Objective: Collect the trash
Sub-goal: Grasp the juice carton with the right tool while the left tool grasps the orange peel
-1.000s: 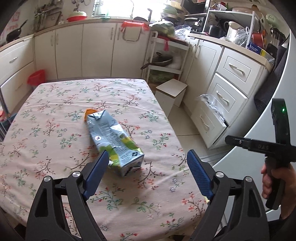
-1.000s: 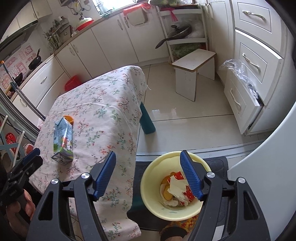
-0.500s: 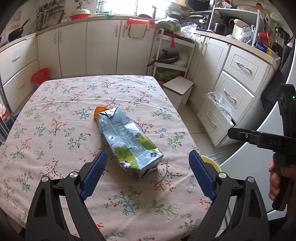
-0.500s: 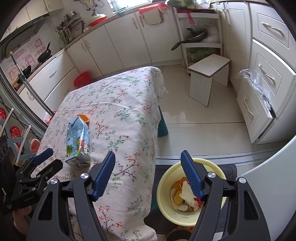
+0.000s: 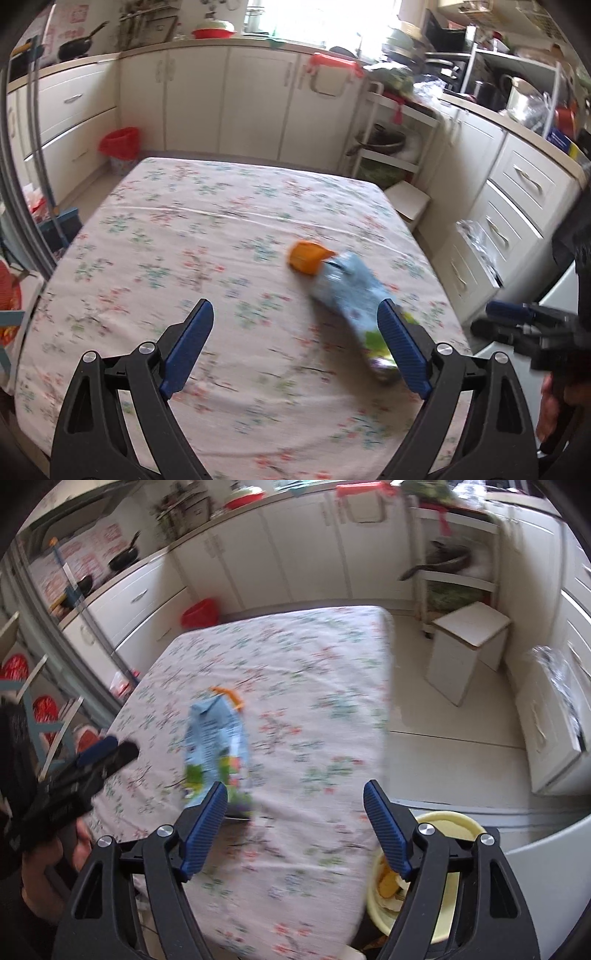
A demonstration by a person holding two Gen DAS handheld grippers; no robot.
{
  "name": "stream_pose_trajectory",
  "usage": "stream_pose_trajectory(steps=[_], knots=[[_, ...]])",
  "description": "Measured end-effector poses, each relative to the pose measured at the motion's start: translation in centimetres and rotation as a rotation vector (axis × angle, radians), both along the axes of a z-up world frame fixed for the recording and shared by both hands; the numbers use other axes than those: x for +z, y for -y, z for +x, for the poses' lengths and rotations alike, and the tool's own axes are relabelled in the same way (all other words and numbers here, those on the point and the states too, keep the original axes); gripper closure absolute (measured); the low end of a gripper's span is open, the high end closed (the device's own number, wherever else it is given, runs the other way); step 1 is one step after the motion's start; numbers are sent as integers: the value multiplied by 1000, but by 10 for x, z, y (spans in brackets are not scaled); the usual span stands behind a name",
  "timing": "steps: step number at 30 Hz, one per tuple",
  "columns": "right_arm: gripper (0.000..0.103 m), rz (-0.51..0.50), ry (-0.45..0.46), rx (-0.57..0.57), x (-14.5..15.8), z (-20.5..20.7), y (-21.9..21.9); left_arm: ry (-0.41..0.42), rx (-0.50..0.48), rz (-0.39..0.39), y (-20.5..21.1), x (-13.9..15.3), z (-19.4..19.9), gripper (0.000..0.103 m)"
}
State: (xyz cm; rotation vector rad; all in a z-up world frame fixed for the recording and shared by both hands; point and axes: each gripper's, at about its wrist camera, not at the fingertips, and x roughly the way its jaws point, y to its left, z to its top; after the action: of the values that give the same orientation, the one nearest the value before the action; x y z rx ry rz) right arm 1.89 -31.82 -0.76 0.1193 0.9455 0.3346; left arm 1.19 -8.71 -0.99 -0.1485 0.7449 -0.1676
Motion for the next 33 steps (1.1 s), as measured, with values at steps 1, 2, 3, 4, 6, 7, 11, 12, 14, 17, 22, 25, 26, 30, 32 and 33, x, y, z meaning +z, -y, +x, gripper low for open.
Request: stream_pose_trajectory(steps=[1,2,3,4,6,7,11,12,14,17,22,25,26,30,32,33], knots=[[29,-9,3,21,-1,0,-10,-1,8,-1,-5,0,3,17],[29,-17,6,37,-2,0,-18,-2,15,-3,-11,-1,5,17],[29,-27,10,57,-3,0,-29,-3,22,-6,-17,-1,8,17],[28,-35,13,75,-5,1,-39,-5,27,-10,-20,-3,10,17],[27,-59,19,98,-8,1,-53,-11,38,-24,-28,-6,13,17],[27,-71,19,107,-10,2,-59,-16,45,-38,-32,-8,14,16],[27,-105,6,123,-21,11,-74,-41,47,-73,-40,-17,18,16],[27,-111,2,122,-24,13,-76,-46,39,-76,-40,-18,20,16],[27,-119,-10,118,-31,17,-78,-52,20,-74,-38,-19,23,16],[44,-132,-13,111,-40,22,-80,-47,-12,-49,-32,-19,29,16],[44,-144,7,119,-36,15,-69,-57,-65,12,-19,-25,43,16],[44,-132,22,99,-28,9,-52,-66,-109,55,-7,-32,53,16],[44,-125,26,88,-26,7,-44,-65,-121,69,-2,-34,55,16],[44,-82,20,49,-24,3,-18,-62,-190,114,22,-41,65,16],[44,-67,14,40,-25,2,-12,-60,-220,135,35,-44,70,16],[44,-59,11,35,-25,0,-8,-56,-232,149,42,-45,74,16]])
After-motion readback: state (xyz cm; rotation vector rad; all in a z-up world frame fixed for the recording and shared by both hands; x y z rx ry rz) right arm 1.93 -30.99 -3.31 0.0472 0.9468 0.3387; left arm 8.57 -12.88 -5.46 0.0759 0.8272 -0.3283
